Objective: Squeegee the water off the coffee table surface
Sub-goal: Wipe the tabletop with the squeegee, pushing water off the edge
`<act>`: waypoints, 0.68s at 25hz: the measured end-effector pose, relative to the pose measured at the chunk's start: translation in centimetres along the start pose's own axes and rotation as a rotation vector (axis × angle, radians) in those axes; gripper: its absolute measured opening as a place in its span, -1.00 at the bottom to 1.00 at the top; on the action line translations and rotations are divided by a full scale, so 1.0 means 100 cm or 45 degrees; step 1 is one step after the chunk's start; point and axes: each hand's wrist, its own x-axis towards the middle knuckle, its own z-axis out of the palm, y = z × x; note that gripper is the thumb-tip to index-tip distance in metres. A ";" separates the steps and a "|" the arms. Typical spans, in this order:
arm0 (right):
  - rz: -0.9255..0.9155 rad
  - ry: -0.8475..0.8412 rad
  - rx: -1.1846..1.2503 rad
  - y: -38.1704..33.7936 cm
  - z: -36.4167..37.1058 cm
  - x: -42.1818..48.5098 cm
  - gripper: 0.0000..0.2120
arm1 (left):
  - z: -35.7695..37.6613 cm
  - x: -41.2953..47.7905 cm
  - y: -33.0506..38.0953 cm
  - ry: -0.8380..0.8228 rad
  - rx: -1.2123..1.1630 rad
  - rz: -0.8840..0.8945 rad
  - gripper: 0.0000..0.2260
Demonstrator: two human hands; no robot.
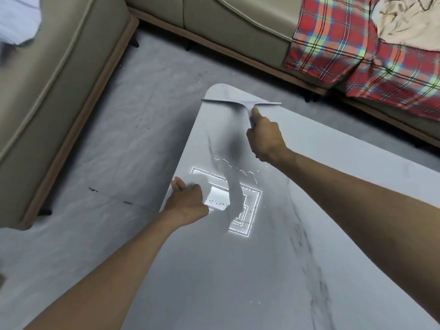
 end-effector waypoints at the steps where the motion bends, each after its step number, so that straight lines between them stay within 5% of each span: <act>1: -0.085 -0.023 -0.109 0.007 0.010 -0.015 -0.53 | 0.000 -0.001 -0.001 -0.001 -0.007 0.003 -0.71; 5: -0.233 -0.188 -0.280 0.053 0.017 -0.089 -0.36 | 0.002 -0.010 -0.010 0.062 0.033 0.044 -0.71; 11: -0.022 -0.376 -0.353 0.100 -0.031 -0.146 -0.38 | 0.013 -0.035 -0.023 0.492 -0.082 0.155 -0.86; 17: -0.074 -0.032 -0.277 0.073 -0.052 -0.055 -0.56 | 0.024 -0.044 -0.033 0.621 -0.235 0.070 -0.70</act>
